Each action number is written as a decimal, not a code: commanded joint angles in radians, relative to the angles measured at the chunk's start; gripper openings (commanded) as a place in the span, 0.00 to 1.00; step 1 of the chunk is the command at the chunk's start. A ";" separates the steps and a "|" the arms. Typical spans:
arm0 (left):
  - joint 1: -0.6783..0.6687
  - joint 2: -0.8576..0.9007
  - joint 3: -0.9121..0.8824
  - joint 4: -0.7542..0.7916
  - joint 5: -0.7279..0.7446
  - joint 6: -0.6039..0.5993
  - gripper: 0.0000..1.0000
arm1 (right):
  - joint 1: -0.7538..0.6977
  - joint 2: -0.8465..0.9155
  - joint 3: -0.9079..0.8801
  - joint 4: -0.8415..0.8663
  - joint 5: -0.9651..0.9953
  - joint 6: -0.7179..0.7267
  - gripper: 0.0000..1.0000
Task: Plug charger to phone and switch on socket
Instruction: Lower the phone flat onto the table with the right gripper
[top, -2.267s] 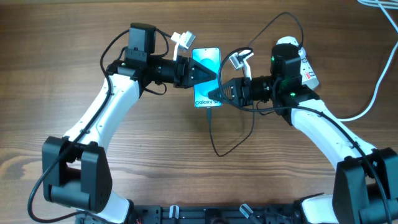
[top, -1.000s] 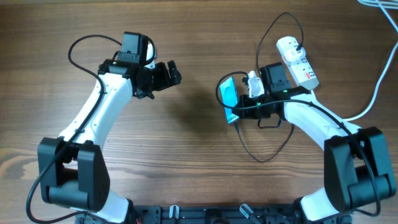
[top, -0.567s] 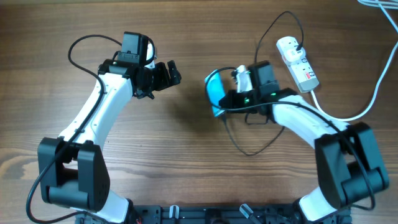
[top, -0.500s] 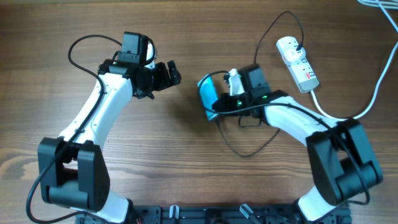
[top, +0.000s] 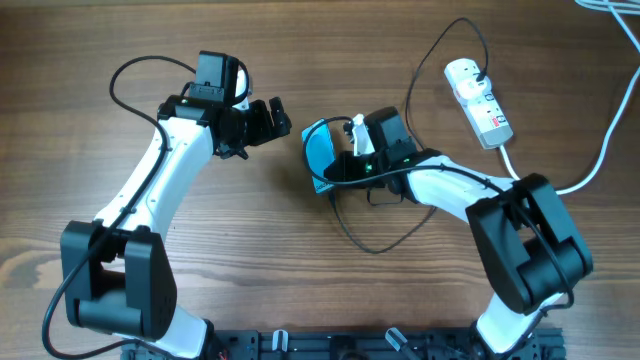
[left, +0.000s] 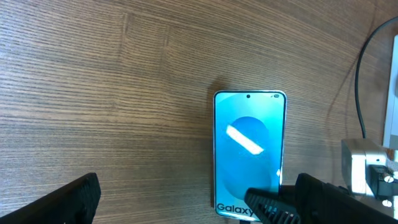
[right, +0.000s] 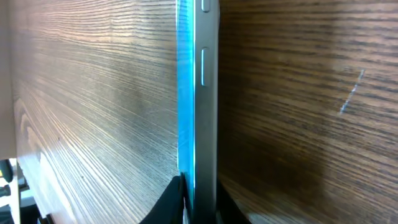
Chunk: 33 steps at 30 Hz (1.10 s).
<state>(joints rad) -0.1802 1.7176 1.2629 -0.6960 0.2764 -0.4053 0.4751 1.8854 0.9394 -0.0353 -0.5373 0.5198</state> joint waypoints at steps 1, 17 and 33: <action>0.004 -0.008 -0.001 0.002 -0.013 0.005 1.00 | 0.003 0.032 0.001 -0.002 0.033 -0.014 0.15; 0.004 -0.008 -0.001 0.002 -0.013 0.005 1.00 | 0.003 0.032 0.001 0.020 0.071 -0.020 0.29; 0.004 -0.008 -0.001 0.002 -0.013 0.005 1.00 | 0.003 0.032 0.001 0.041 0.123 -0.019 0.40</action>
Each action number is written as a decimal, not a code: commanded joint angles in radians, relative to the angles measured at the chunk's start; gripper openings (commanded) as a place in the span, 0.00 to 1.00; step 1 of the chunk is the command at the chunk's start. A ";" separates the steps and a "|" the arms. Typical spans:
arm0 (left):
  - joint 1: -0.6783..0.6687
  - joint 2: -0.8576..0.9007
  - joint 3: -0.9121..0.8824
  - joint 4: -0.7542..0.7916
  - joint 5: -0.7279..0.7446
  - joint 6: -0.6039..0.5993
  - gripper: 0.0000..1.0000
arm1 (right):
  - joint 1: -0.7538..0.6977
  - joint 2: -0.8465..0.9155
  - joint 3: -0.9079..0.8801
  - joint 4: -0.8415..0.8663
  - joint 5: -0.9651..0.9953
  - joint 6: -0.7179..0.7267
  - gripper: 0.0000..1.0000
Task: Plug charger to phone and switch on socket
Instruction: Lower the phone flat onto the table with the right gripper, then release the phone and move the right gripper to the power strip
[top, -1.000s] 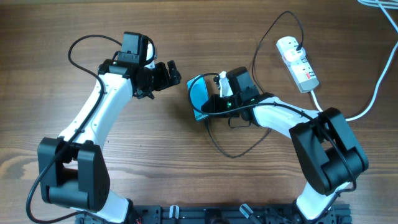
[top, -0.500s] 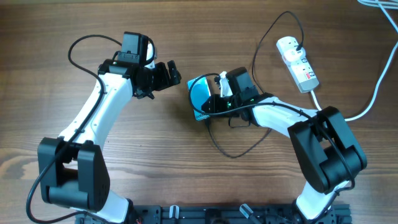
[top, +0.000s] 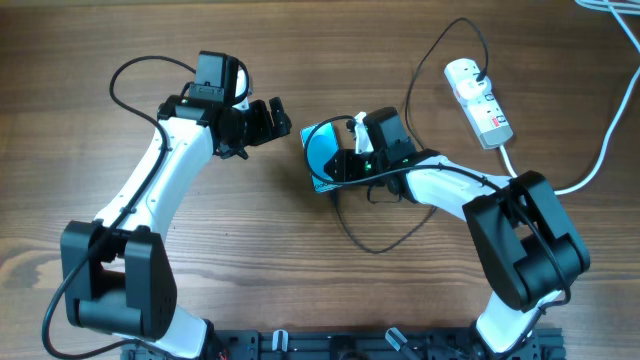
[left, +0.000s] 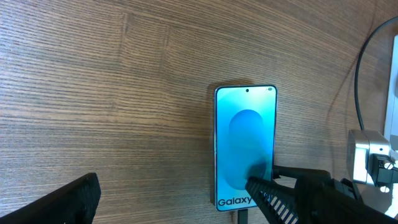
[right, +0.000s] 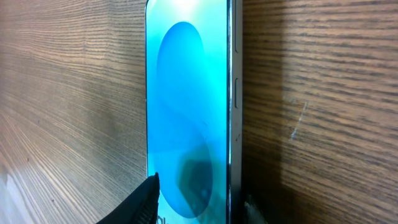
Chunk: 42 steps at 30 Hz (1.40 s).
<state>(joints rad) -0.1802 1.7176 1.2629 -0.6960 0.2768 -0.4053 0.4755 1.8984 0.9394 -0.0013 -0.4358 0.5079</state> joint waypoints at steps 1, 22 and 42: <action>0.004 -0.008 -0.001 0.002 -0.013 0.005 1.00 | 0.003 0.019 0.001 0.007 0.022 -0.008 0.41; 0.004 -0.008 -0.001 0.002 -0.013 0.005 1.00 | 0.003 0.019 0.001 0.004 0.025 -0.007 0.75; 0.004 -0.008 -0.001 0.002 -0.013 0.005 1.00 | 0.003 -0.027 0.001 -0.022 0.043 -0.011 0.84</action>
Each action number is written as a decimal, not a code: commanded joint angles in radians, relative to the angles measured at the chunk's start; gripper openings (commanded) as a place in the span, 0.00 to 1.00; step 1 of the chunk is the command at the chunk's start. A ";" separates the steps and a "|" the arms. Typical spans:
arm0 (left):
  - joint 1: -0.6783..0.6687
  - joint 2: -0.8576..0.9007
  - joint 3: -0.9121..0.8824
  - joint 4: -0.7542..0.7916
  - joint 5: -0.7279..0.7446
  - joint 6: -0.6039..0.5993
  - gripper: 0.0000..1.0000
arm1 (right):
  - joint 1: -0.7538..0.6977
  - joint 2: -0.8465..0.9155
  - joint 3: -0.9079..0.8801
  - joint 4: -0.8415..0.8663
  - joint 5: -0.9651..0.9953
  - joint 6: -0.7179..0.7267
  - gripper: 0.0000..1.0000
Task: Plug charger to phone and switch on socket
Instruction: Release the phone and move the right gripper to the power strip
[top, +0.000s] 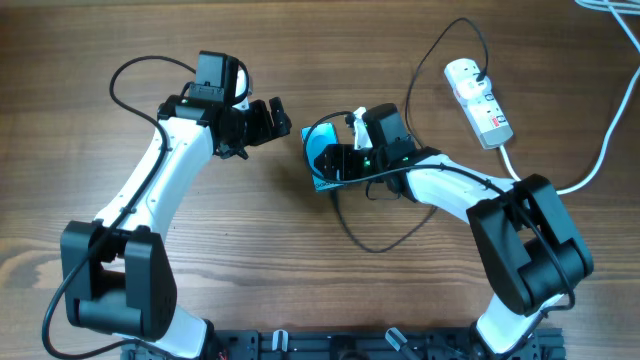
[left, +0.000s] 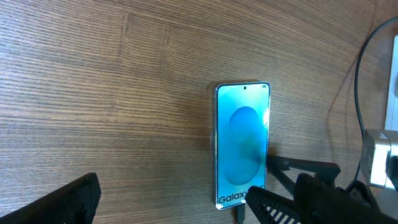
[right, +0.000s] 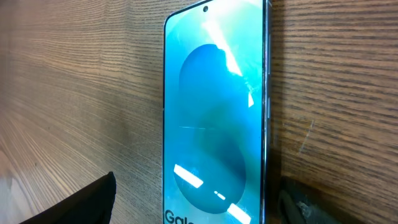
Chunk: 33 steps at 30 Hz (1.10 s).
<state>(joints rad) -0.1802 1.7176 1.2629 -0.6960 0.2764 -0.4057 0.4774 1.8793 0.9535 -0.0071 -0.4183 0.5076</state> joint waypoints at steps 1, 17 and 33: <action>0.004 -0.008 -0.001 0.003 -0.013 0.006 1.00 | 0.001 -0.014 -0.013 -0.019 0.025 -0.011 0.84; 0.004 -0.008 -0.001 0.002 -0.013 0.006 1.00 | -0.167 -0.385 0.370 -0.938 0.186 -0.193 0.96; 0.004 -0.008 -0.001 0.003 -0.013 0.006 1.00 | -0.170 -0.380 0.368 -0.938 0.254 -0.190 1.00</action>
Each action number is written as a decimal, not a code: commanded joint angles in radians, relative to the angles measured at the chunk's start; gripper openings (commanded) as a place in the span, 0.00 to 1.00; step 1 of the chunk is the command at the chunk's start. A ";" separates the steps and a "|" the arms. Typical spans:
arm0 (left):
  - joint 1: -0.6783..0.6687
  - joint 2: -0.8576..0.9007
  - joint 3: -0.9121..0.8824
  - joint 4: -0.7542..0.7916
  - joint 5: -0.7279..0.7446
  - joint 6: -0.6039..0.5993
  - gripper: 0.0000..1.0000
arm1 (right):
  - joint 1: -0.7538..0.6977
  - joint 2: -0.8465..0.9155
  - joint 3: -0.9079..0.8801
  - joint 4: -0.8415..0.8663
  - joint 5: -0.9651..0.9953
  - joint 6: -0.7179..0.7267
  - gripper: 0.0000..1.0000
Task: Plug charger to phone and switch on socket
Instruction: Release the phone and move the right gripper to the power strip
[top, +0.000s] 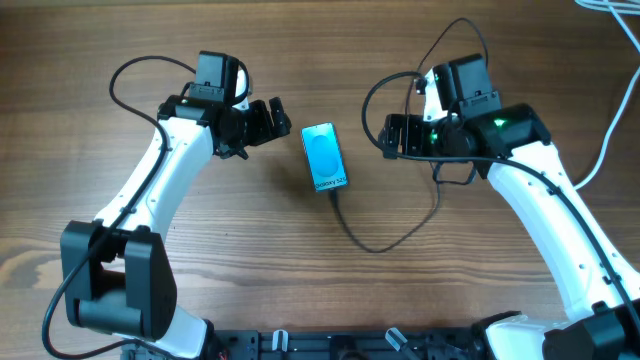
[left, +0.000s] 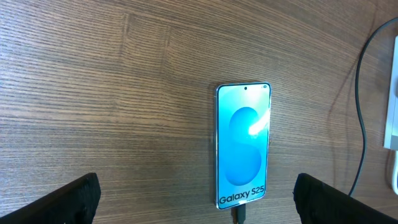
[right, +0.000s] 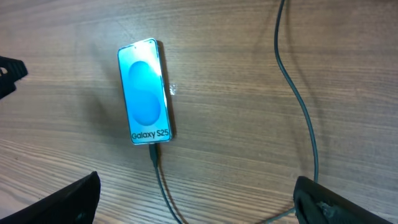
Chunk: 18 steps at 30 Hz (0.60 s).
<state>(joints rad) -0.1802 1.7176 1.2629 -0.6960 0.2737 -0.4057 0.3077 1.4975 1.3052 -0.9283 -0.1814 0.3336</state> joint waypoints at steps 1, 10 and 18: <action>0.004 -0.008 -0.001 0.002 -0.010 0.006 1.00 | -0.001 0.002 0.016 -0.021 0.017 -0.007 1.00; 0.004 -0.008 -0.001 0.003 -0.010 0.006 1.00 | -0.074 0.116 0.278 -0.349 0.177 0.060 0.99; 0.004 -0.008 -0.001 0.002 -0.010 0.006 1.00 | -0.087 0.329 0.565 -0.554 0.251 0.032 0.99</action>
<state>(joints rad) -0.1802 1.7176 1.2629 -0.6960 0.2729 -0.4053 0.2272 1.7454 1.7977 -1.4586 0.0189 0.3798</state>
